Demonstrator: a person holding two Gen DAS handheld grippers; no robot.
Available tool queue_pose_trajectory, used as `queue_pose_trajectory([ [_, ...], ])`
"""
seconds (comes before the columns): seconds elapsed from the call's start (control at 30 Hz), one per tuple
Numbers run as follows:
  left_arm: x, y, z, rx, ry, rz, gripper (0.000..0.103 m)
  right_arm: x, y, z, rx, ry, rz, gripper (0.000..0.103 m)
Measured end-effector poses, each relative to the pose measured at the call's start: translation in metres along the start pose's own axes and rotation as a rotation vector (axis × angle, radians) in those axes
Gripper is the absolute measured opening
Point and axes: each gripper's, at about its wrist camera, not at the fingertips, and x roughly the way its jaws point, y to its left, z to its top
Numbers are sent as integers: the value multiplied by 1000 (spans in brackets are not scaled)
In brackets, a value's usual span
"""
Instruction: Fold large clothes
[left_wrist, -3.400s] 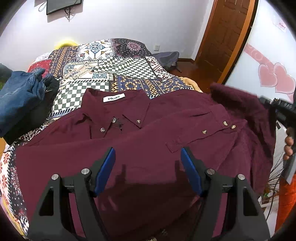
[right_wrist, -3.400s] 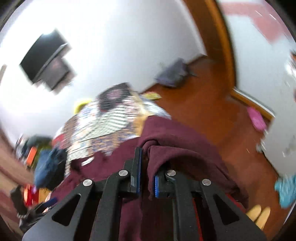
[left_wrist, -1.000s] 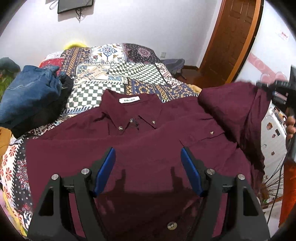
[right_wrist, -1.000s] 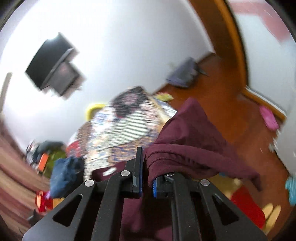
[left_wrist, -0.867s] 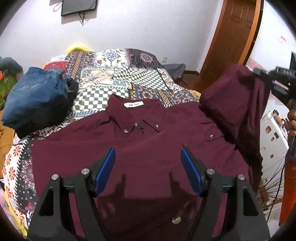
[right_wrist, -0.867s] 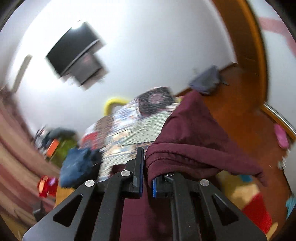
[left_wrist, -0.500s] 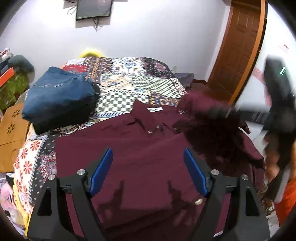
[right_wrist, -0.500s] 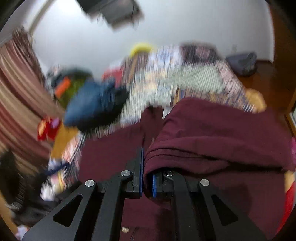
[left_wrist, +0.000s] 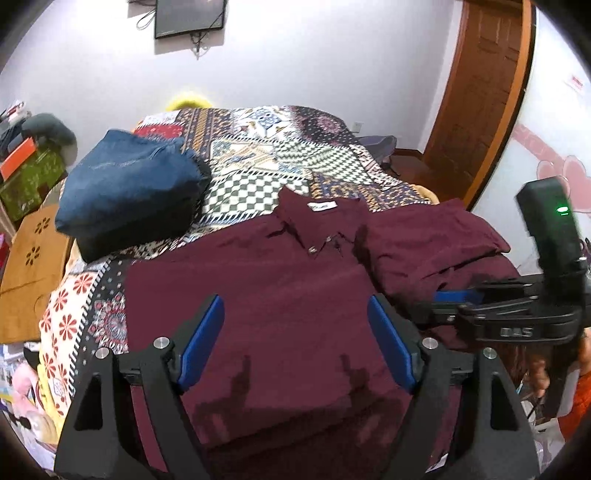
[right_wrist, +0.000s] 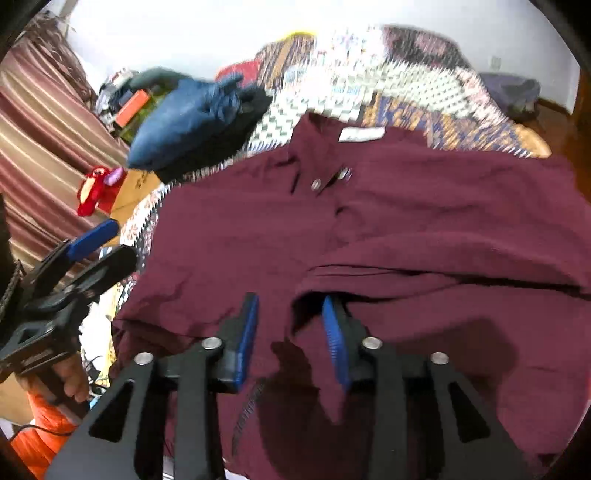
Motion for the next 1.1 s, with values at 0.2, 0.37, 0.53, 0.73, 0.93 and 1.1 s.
queue_pose_trajectory([
  [0.2,7,-42,21,94,-13,-20,79,-63,-41,-12,53,-196,-124,47],
  [0.37,26,-89,38,200,-1,-60,81,-106,-83,-20,118,-305,-292,48],
  [0.53,57,-142,48,322,32,-98,81,-128,-124,-33,219,-350,-372,49],
  [0.73,103,-195,50,434,119,-152,81,-120,-153,-48,309,-316,-378,49],
  [0.93,156,-227,40,520,260,-139,81,-103,-165,-57,336,-267,-364,49],
  [1.1,171,-238,45,517,272,-158,81,-91,-174,-64,336,-218,-377,49],
])
